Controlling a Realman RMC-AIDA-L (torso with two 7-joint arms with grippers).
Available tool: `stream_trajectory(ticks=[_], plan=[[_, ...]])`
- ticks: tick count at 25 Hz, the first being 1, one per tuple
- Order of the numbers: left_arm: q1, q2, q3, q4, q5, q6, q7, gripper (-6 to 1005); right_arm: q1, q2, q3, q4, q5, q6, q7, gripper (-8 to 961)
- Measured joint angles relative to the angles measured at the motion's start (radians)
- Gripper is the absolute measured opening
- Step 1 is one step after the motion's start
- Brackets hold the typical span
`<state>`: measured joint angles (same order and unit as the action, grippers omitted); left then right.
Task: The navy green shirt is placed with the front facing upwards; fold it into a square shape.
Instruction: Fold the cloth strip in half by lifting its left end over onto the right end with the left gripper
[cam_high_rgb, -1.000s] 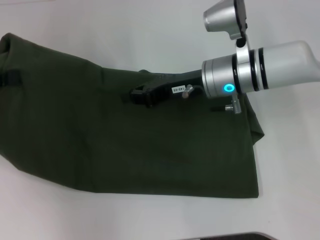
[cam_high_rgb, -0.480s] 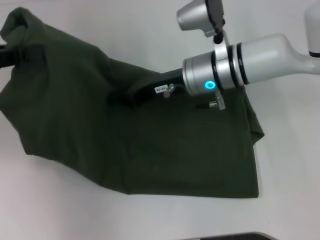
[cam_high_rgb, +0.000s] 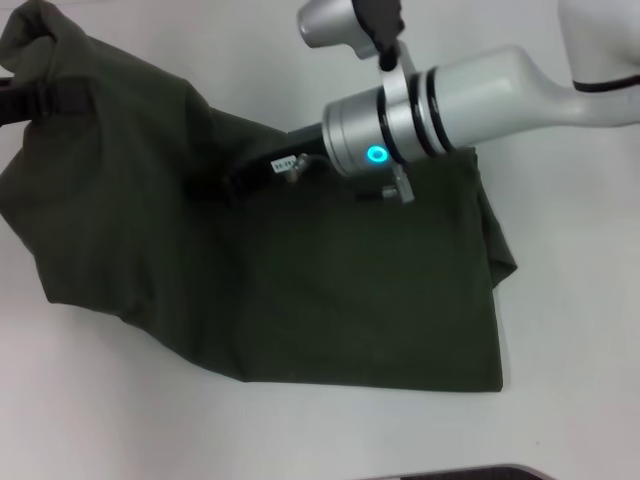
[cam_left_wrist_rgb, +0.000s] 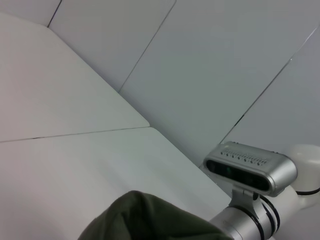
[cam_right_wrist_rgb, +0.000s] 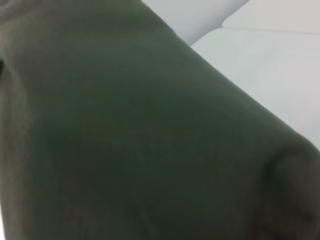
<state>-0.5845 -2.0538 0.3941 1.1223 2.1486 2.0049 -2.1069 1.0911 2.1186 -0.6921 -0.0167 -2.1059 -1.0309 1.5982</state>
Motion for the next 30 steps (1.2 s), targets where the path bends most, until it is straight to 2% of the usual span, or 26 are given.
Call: stream_trajectory(ticks=[8, 15, 19, 24, 30], plan=[[0.007, -0.001, 0.0, -0.007, 0.0, -0.009, 0.006, 87, 0.043, 0.002, 0.0, 0.035, -0.001, 0.023, 0.0, 36], [0.009, -0.001, 0.0, -0.007, 0.009, -0.037, 0.008, 88, -0.03, -0.007, 0.002, 0.011, 0.0, -0.098, -0.026, 36], [0.009, -0.002, 0.0, -0.008, 0.012, -0.052, 0.006, 89, -0.043, -0.008, -0.023, 0.013, -0.006, -0.145, -0.046, 36], [0.009, -0.002, 0.0, -0.009, 0.009, -0.062, 0.003, 90, -0.026, -0.001, -0.081, 0.02, -0.008, -0.149, -0.04, 35], [0.006, -0.002, 0.0, -0.009, 0.005, -0.064, 0.001, 91, 0.016, 0.003, -0.092, 0.035, -0.009, -0.116, -0.028, 35]])
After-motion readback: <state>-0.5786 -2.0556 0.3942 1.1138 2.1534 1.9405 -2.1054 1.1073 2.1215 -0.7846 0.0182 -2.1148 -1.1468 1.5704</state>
